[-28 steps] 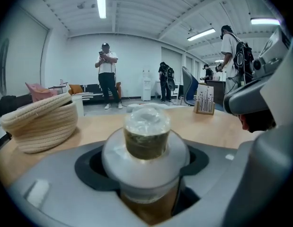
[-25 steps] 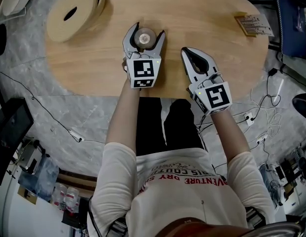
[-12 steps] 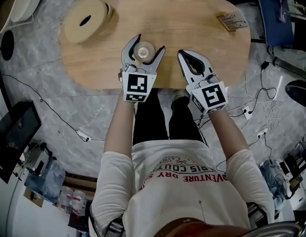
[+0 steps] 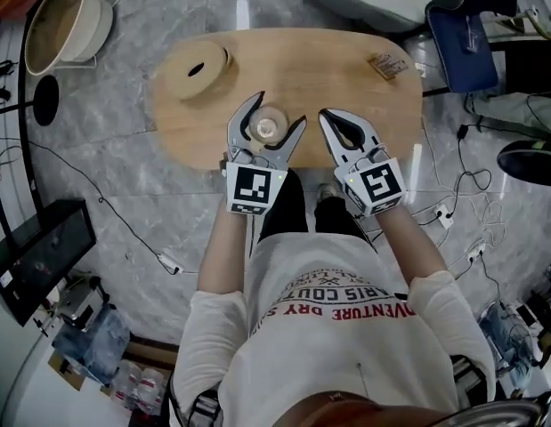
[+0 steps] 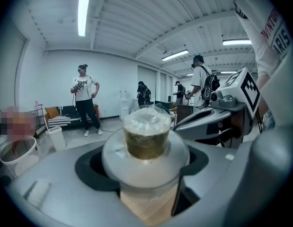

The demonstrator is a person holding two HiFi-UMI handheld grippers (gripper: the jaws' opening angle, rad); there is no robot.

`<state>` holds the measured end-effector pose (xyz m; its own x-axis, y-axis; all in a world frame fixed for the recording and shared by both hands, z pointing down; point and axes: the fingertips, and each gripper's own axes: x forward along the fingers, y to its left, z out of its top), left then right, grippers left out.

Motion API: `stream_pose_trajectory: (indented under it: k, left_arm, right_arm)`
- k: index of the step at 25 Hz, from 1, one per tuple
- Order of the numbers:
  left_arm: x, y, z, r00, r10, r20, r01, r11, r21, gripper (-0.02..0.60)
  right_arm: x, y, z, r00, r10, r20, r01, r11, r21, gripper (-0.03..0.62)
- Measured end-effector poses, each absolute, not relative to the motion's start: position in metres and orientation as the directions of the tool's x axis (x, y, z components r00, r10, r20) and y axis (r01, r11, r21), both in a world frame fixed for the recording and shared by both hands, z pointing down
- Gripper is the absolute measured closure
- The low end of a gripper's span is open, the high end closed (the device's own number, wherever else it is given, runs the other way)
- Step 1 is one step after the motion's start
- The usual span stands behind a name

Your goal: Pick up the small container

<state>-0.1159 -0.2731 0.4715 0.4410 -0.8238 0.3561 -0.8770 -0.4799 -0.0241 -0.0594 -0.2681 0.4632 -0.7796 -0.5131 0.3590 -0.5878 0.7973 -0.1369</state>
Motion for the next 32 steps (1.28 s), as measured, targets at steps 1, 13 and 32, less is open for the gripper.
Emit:
stream_pose_trajectory:
  k: [1,13,32]
  left_arm:
    - [-0.116,-0.272,0.456,0.445,-0.826,0.346,-0.872,-0.487,-0.041,0.236]
    - [-0.123,-0.252,0.327,0.502,-0.824,0.264,-0.822,-0.549,-0.151,0.236]
    - [-0.185,-0.255,0.287,0.471,-0.864,0.177,-0.857,-0.496,-0.142,0.236]
  right_arm:
    - [-0.061,-0.268,0.45,-0.78,-0.521,0.347,-0.589,0.799,-0.125,0.586]
    - [-0.062,-0.273,0.32,-0.763,-0.619,0.189,-0.632,0.775,-0.012,0.586]
    - [-0.083,-0.276,0.296,-0.736,-0.667,0.115,-0.669,0.743,0.033,0.588]
